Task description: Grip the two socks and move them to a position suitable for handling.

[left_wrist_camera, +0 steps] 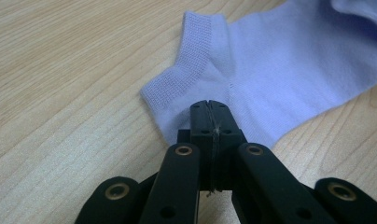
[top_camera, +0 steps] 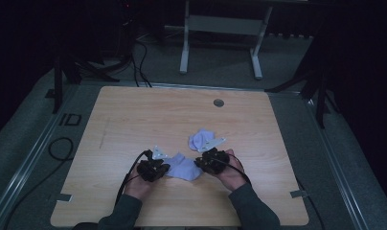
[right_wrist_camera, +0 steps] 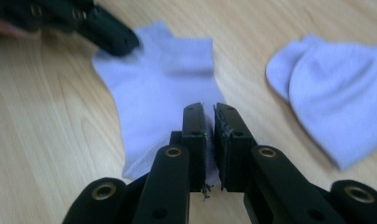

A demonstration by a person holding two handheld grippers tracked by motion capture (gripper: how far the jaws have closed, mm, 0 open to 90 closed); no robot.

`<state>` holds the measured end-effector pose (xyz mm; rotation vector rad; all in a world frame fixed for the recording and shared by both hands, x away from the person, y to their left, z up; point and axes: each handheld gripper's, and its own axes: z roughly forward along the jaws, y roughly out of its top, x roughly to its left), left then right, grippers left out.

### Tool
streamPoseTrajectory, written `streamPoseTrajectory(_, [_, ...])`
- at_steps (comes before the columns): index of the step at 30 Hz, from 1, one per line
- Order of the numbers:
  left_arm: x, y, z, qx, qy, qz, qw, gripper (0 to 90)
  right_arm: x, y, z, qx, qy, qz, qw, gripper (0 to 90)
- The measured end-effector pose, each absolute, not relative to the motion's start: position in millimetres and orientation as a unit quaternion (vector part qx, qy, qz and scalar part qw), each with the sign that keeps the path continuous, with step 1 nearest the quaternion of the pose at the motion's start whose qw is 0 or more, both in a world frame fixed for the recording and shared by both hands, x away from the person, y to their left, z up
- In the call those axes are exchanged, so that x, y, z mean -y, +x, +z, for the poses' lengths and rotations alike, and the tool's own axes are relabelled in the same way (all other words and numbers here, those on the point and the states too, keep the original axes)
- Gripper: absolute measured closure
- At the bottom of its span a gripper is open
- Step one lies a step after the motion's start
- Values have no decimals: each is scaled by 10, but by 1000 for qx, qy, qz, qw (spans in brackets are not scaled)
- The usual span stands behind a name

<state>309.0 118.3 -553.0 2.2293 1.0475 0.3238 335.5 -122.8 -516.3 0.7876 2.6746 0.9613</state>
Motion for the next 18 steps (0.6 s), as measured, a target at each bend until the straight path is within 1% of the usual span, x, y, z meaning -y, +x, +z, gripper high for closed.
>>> streamPoseTrajectory(3, [-1185, 3091, -5532, -399, 849, 123, 324, 897, 1333, 3301, -5217, -901, 274, 323, 94, 794])
streamPoseTrajectory(8, [-1188, 3091, -5532, -398, 850, 123, 323, 898, 1503, 3184, -5280, -889, 300, 331, 97, 659])
streamPoseTrajectory(9, [-1188, 3091, -5532, -398, 850, 123, 323, 897, 1503, 3184, -5280, -889, 300, 331, 97, 659])
streamPoseTrajectory(11, [-1187, 3089, -5532, -399, 849, 124, 323, 897, 1571, 3124, -5274, -885, 306, 337, 101, 609])
streamPoseTrajectory(15, [-1190, 3090, -5533, -399, 849, 122, 324, 897, 1635, 3079, -5176, -876, 311, 354, 107, 569])
streamPoseTrajectory(18, [-1188, 3089, -5532, -400, 849, 123, 323, 897, 1651, 3115, -5097, -870, 314, 362, 115, 552])
